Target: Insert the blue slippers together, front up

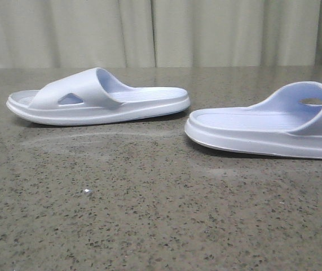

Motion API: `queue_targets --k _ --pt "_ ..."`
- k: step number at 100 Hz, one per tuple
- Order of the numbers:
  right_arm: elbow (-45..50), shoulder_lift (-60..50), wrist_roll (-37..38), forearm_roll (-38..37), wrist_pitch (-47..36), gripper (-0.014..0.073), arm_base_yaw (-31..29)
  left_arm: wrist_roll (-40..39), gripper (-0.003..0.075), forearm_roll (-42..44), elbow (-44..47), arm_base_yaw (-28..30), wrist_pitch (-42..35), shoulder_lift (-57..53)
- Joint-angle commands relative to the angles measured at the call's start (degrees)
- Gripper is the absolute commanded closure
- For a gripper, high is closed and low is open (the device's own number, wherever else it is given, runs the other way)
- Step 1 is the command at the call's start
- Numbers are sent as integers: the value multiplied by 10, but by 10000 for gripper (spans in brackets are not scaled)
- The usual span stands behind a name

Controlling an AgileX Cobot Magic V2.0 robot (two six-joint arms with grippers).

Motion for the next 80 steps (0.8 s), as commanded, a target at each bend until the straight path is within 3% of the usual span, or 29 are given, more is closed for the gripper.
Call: queue_targets --k 1,80 --pt "13 -12 -2 -5 -44 673 -4 -1 705 -2 5 -3 -39 -18" --pt "13 -12 -2 -5 -60 673 -4 -1 705 -2 5 -3 -39 -18"
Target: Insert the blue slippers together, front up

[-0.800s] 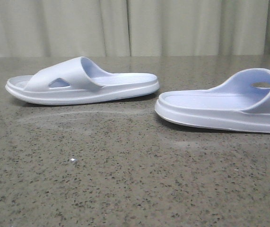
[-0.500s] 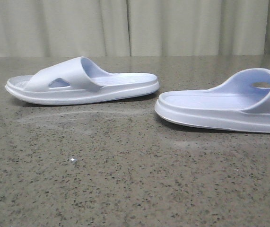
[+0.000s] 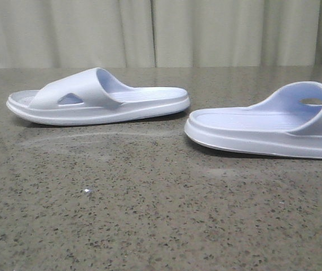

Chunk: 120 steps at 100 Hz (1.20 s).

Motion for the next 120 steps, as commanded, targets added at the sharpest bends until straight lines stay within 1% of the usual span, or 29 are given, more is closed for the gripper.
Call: queue_targets --k 1,24,43,57,64,70,84,89,101,104,108,120 --pt "13 -12 -2 -5 -51 673 -4 -1 705 -2 5 -3 -39 -18" --pt "13 -12 -2 -5 -113 673 -4 -1 705 -2 5 -3 -39 -18" --pt "12 -12 -2 -4 -124 673 -4 -1 705 -2 5 -3 -39 -18" --pt "12 -12 -2 33 -128 673 -4 -1 705 -14 5 -3 -39 -18" --pt "12 -12 -2 86 -128 673 -4 -1 705 -27 5 -3 -39 -18" --pt "12 -12 -2 148 -132 673 -4 -1 705 -42 5 -3 -39 -18" --pt "12 -12 -2 266 -132 673 -4 -1 705 -121 5 -3 -46 -18" --pt "12 -12 -2 305 -131 673 -4 -1 705 -167 5 -3 -54 -18" --pt "11 -12 -2 379 -128 673 -4 -1 705 -337 3 -3 -71 -18" --pt "8 -12 -2 405 -128 673 -4 -1 705 -364 2 -3 -73 -16" --pt "1 -12 -2 411 -116 673 -4 -1 705 -378 -3 -3 -73 -16" --pt "-44 9 -2 405 -77 671 -4 -1 705 -372 -38 -3 -58 -2"
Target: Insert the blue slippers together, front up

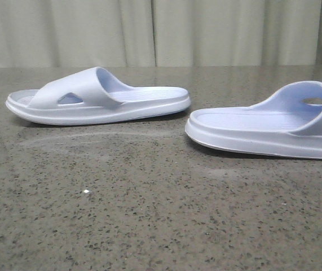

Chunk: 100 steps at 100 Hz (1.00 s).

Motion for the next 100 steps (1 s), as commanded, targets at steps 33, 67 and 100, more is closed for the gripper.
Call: queue_targets --k 33,67,100 --pt "-281 294 -2 -160 116 671 -5 -1 705 219 -286 -3 164 271" --pt "-384 462 -2 -207 281 654 -29 -1 675 234 -353 -3 235 412" --pt "-385 491 -2 -217 273 253 -48 -1 305 197 -353 -3 196 430"
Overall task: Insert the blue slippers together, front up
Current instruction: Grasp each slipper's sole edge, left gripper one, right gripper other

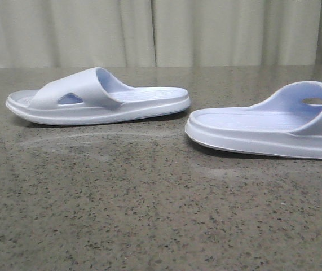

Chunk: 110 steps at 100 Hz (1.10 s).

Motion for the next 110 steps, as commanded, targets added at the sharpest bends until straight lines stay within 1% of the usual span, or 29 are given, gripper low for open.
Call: queue_targets --k 1,10,35,40,49,52,58,63,73,76,88,91,96,101,103,108,110 --pt "-22 16 -3 -2 -37 254 -16 -1 306 -26 -21 -3 -45 11" --pt "-23 39 -4 -2 -42 254 -35 -1 308 -30 -21 -3 -44 31" --pt "-23 88 -37 5 -42 254 -82 0 308 -45 -21 -3 -44 65" --pt "-23 98 -67 26 -35 254 -90 0 308 -46 -21 -3 -45 68" --pt "-23 116 -130 93 -26 254 -100 1 308 -48 -21 -3 -51 73" --pt "-23 124 -138 108 -26 254 -103 1 308 -50 -21 -3 -51 75" --pt "-23 138 -143 116 -27 254 -115 1 308 -51 -22 -3 -54 76" --pt "-24 150 -163 131 -20 254 -125 1 308 -51 -22 -3 -53 77" --pt "-28 180 -222 204 8 254 -138 6 308 -55 -22 -3 -55 77" --pt "-29 189 -231 215 13 254 -144 10 308 -60 -22 -3 -56 77" --pt "-41 221 -248 234 46 264 -159 16 308 -67 -22 -3 -56 77" --pt "-42 227 -255 242 54 284 -159 16 308 -67 -22 -3 -56 77" --pt "-43 234 -270 256 68 350 -159 16 308 -67 -22 -3 -56 77" --pt "-43 239 -280 258 76 464 -159 16 308 -68 -22 -3 -55 78" --pt "-43 239 -280 258 78 497 -159 16 308 -70 -22 -3 -55 79" --pt "-43 240 -280 258 80 636 -159 16 308 -74 -22 -3 -55 85" --pt "-43 240 -280 258 80 671 -159 16 308 -77 -22 -3 -55 87"
